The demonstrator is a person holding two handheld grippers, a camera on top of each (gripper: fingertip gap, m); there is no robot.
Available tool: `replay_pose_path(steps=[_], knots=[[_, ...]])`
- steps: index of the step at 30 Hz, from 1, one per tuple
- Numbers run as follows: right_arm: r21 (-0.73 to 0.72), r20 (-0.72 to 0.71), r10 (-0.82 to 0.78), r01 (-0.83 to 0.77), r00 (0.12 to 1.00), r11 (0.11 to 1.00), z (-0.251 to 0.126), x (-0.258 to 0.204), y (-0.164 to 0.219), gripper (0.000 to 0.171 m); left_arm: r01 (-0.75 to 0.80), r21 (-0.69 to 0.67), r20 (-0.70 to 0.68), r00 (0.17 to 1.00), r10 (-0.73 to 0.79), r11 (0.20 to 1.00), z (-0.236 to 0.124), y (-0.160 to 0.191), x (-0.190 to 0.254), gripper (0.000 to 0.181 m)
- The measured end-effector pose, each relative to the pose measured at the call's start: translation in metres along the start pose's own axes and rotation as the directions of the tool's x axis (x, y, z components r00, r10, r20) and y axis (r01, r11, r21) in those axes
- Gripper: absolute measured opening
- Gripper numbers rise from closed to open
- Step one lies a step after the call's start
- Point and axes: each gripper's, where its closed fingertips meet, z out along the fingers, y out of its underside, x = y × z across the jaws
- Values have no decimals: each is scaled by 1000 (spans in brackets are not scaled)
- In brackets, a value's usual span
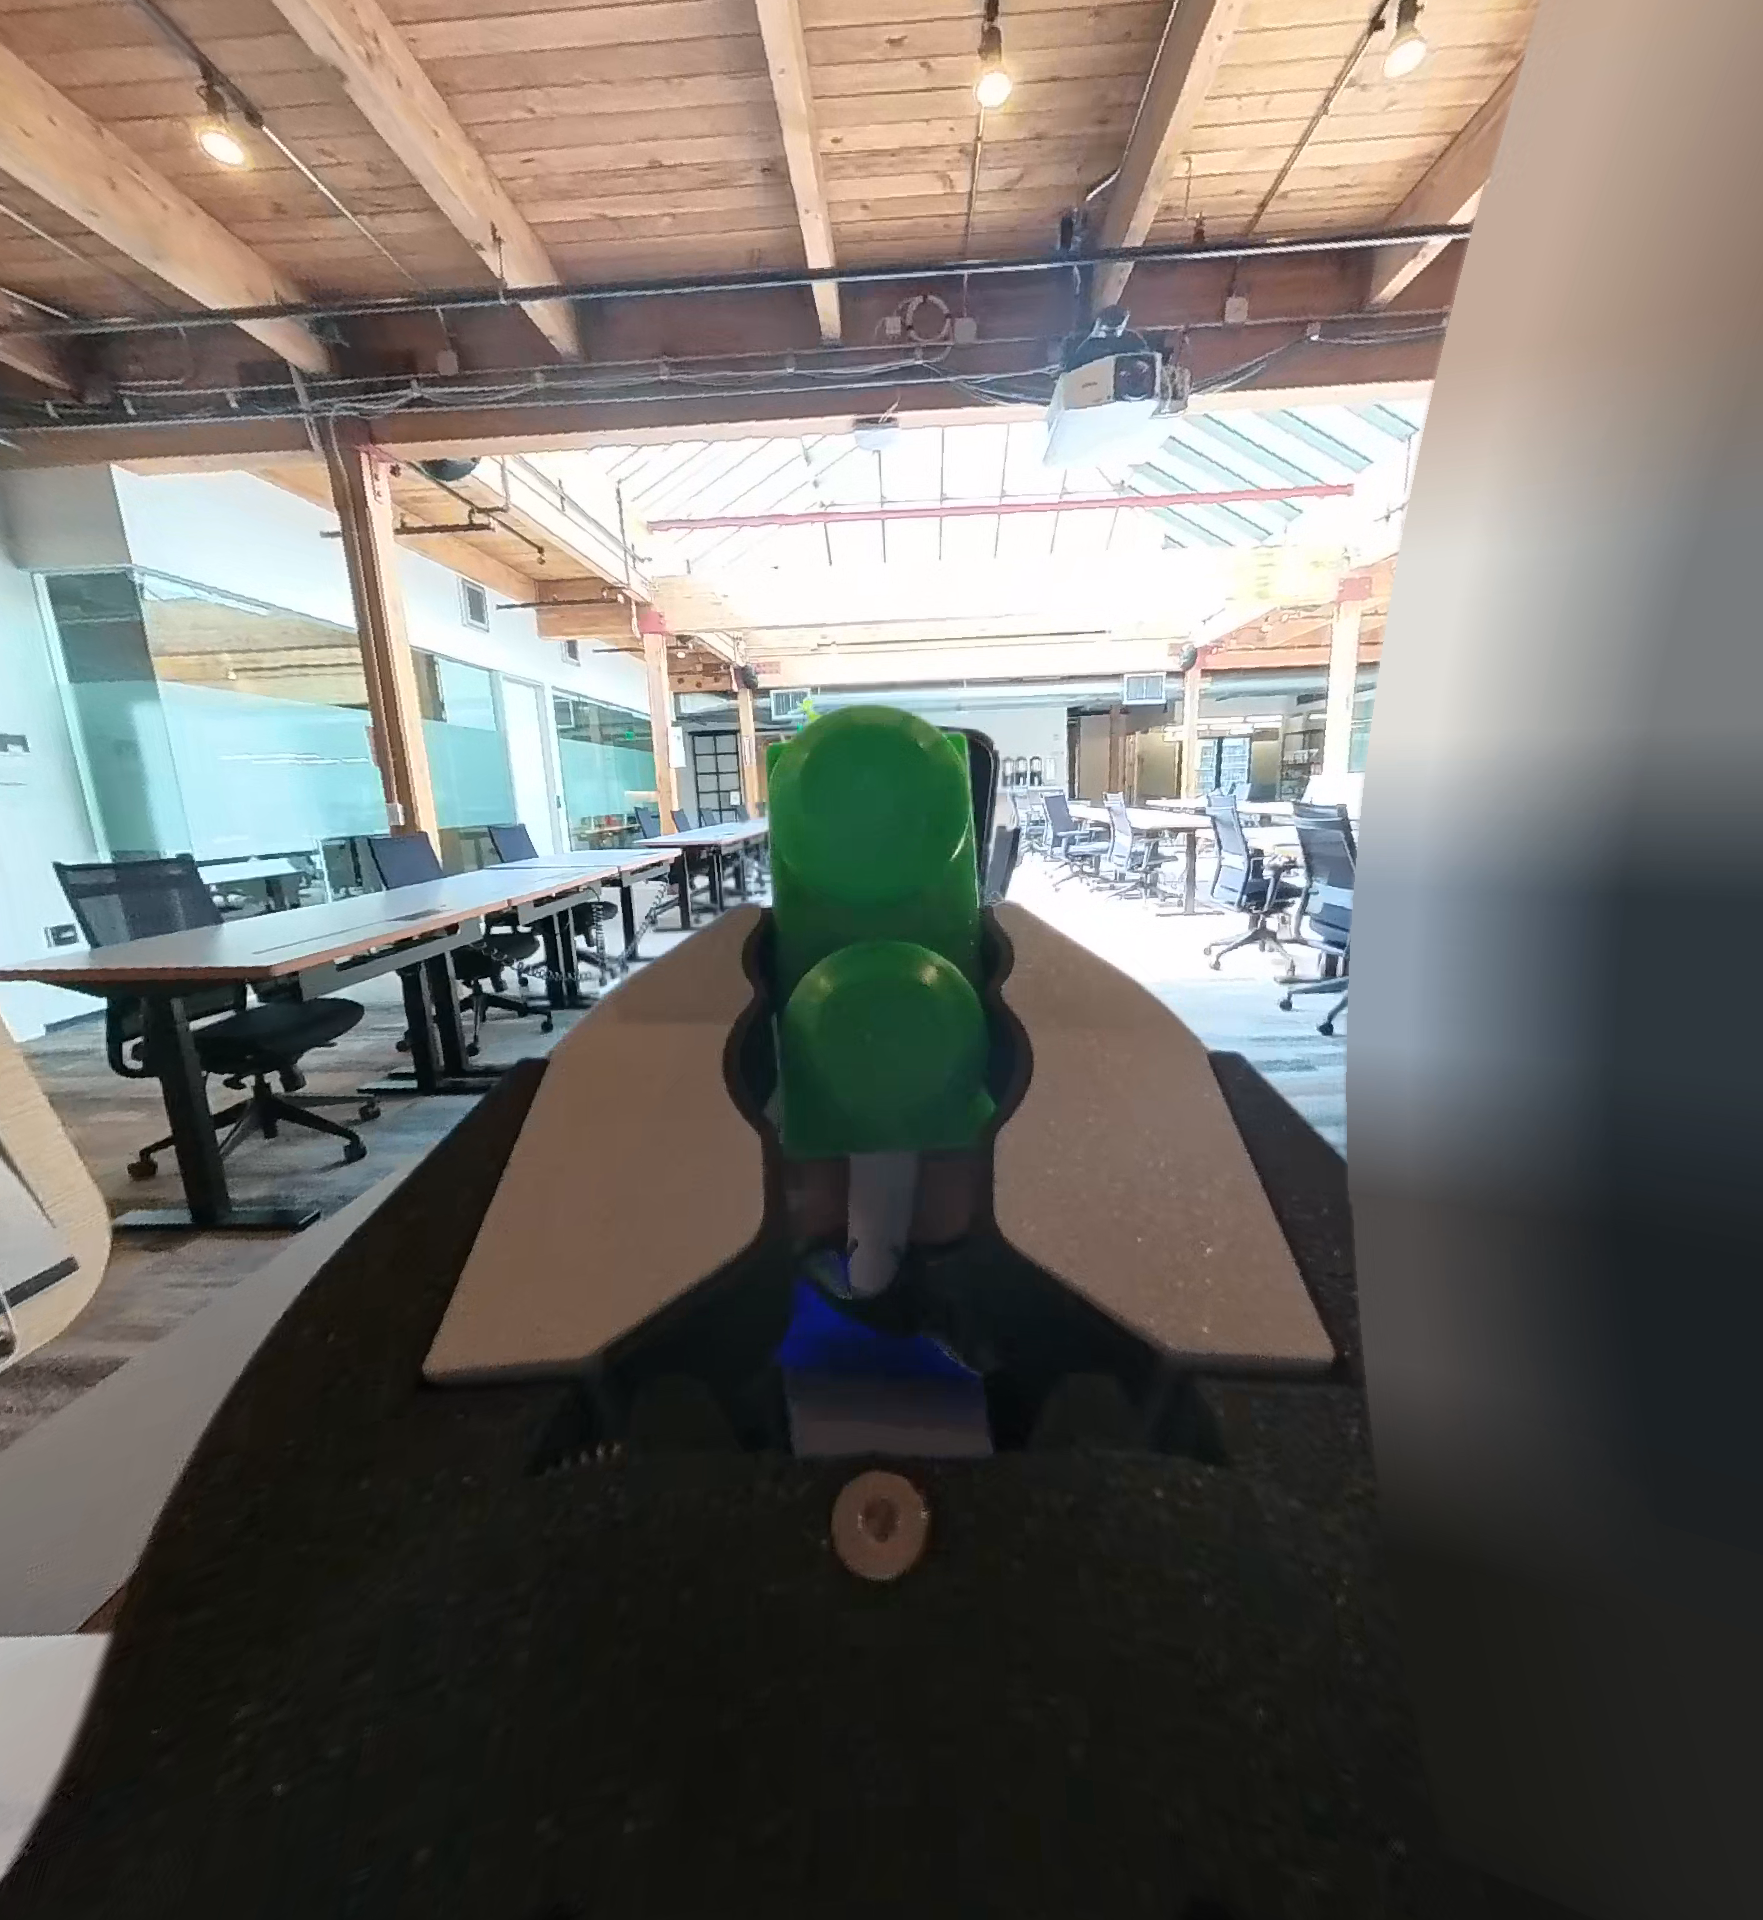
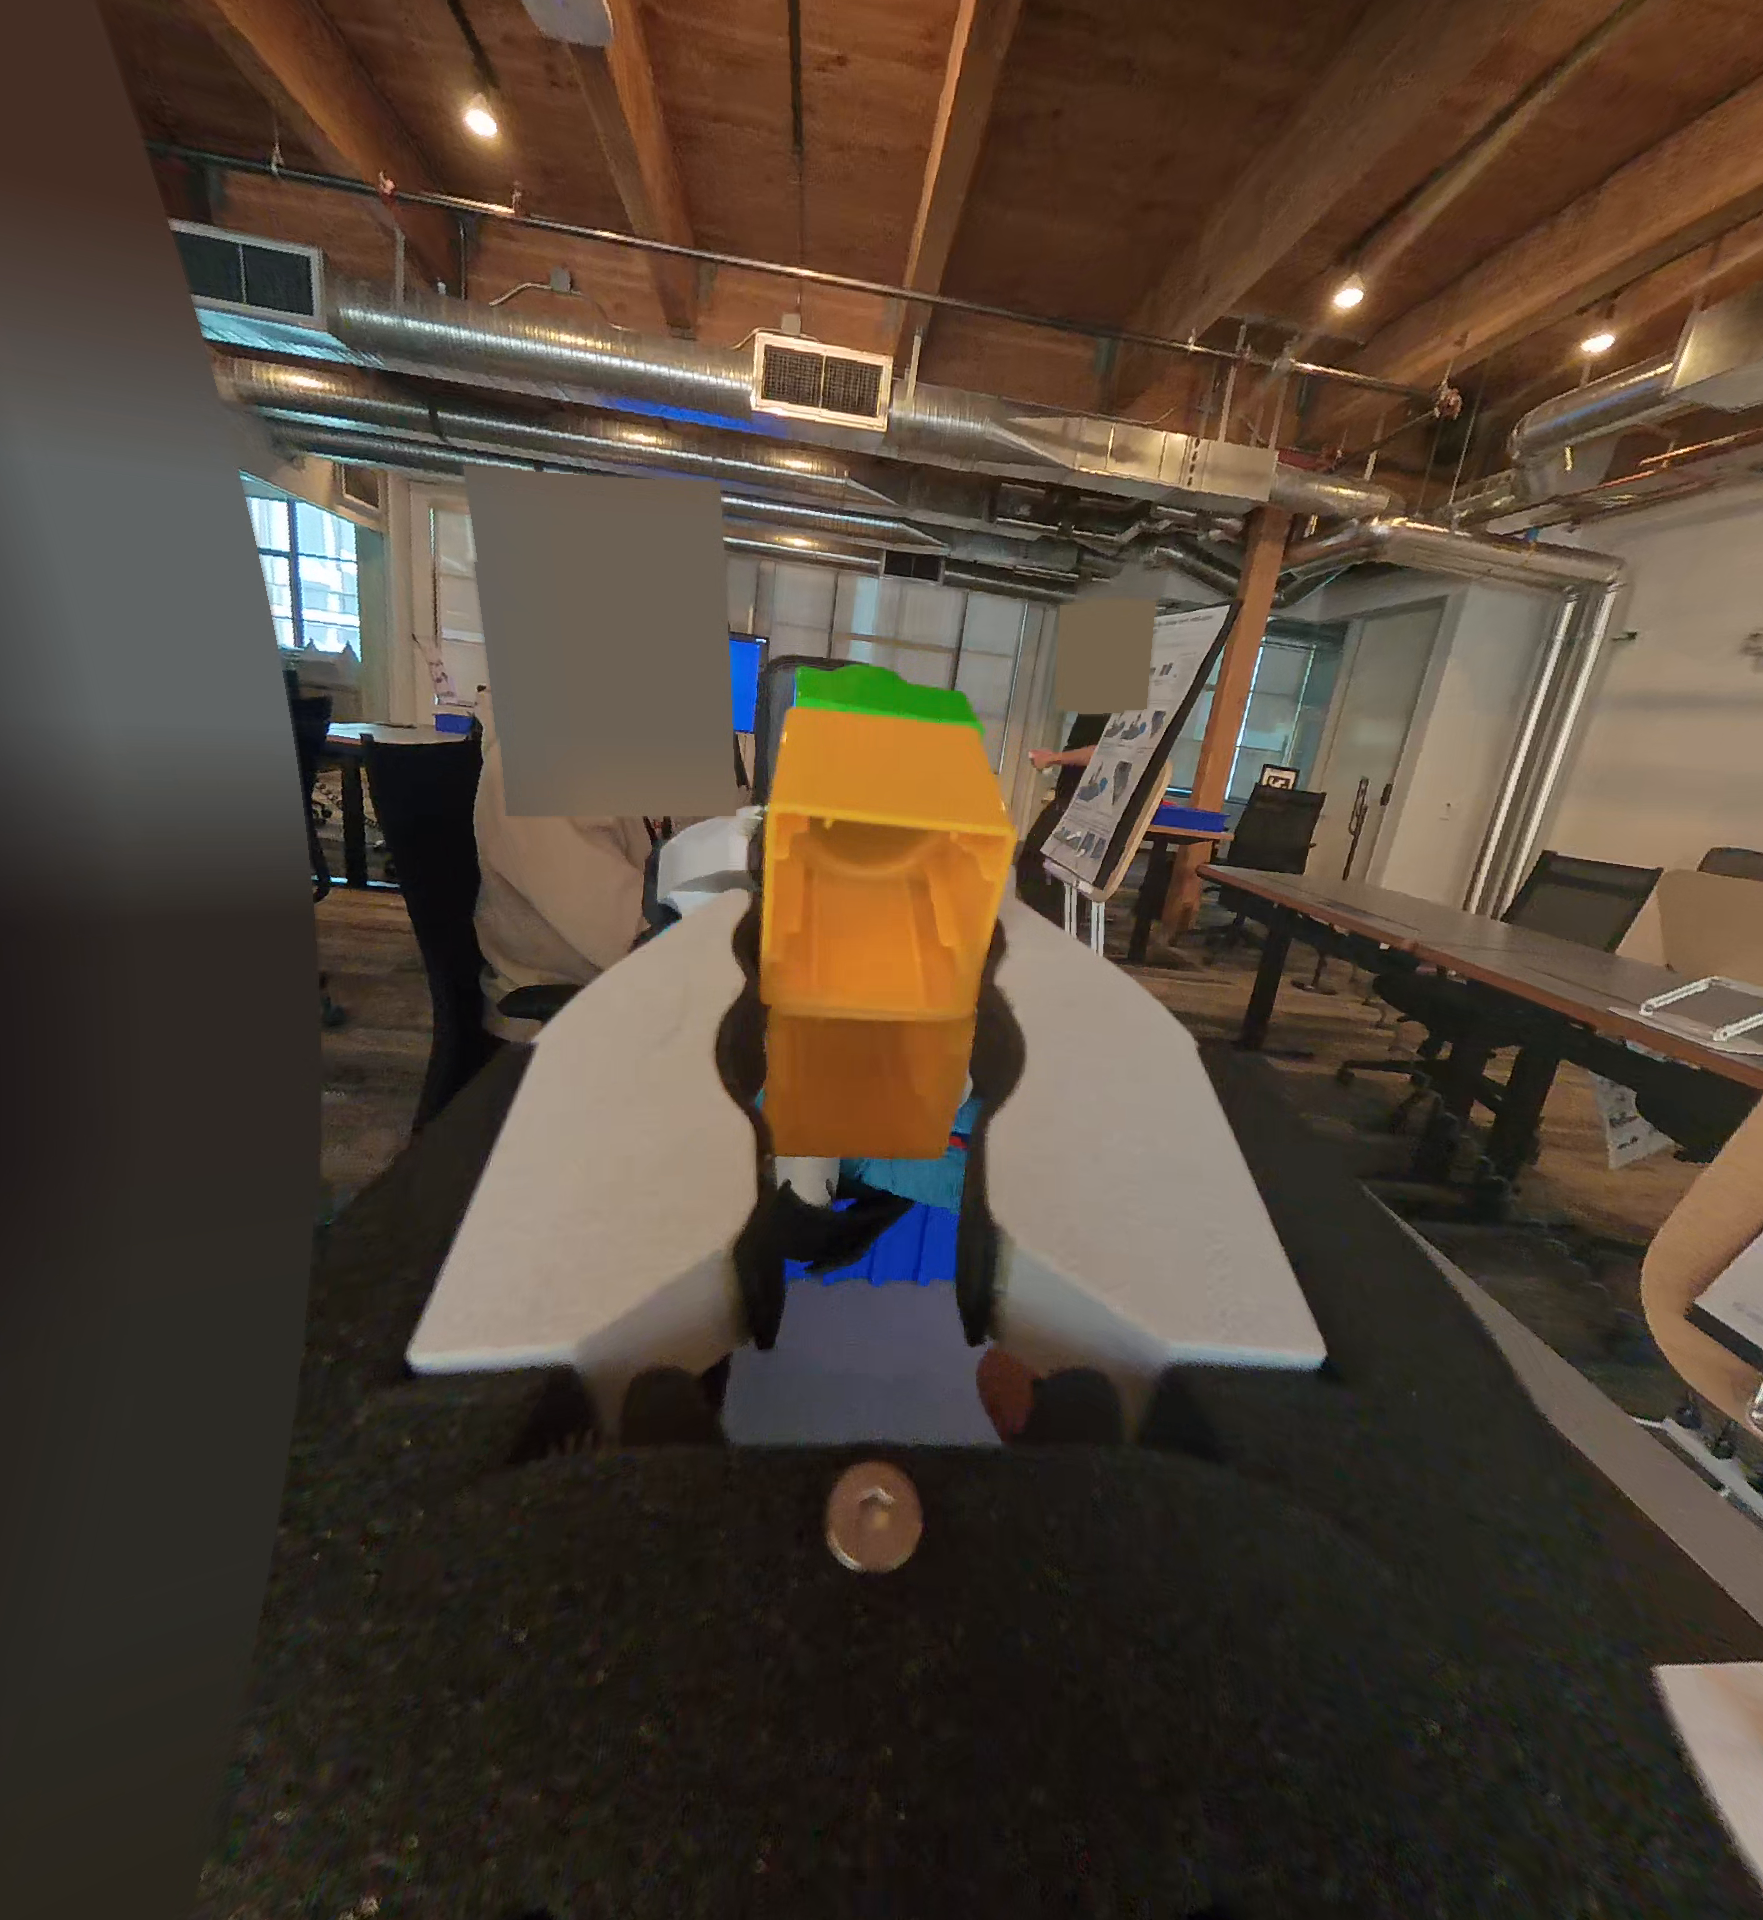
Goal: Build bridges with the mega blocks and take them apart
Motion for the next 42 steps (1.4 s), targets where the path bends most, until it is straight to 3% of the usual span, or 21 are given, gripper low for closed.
replay_pose_path(steps=[3,14,15,17,18,19,20,22,24,26,34,38,42], knots=[[16,1,26,-26,1000,1000,4,1,1,36,9,31,-4,1000,-8,999,-2,-4,-1,35],[39,66,46,-49,997,998,13,-7,5,35,-52,-60,37,998,54,997,-11,-8,4,35],[58,62,56,-59,997,997,9,-4,3,35,-56,-22,48,997,57,998,-15,-15,3,36],[138,41,117,-122,992,983,-20,13,-11,35,28,345,0,1000,-30,938,-67,-84,9,35],[172,7,128,-127,992,977,-36,23,-17,35,-41,322,91,996,12,946,-91,-93,4,35],[187,-24,117,-111,993,976,-45,27,-21,35,-170,194,251,961,119,966,-103,-87,-8,34],[175,-32,100,-93,994,980,-46,27,-22,36,-194,150,276,950,147,969,-106,-86,-7,35],[153,-29,71,-66,997,986,-42,23,-24,36,-182,173,193,970,148,968,-96,-89,8,36],[127,-28,53,-49,998,991,-39,20,-23,36,-182,115,182,970,159,977,-84,-78,6,36],[112,-43,42,-37,998,993,-40,18,-23,36,-139,155,155,981,115,978,-82,-78,4,35],[122,-165,-40,61,986,991,-73,18,-49,36,-138,140,215,971,106,980,-97,-77,-11,36],[-1,-384,-167,181,908,984,-110,33,-60,35,-188,84,288,945,157,979,-100,-75,-17,36],[-217,-653,-321,237,686,947,-179,49,-71,35,-228,7,355,911,211,974,-100,-71,-23,36]])
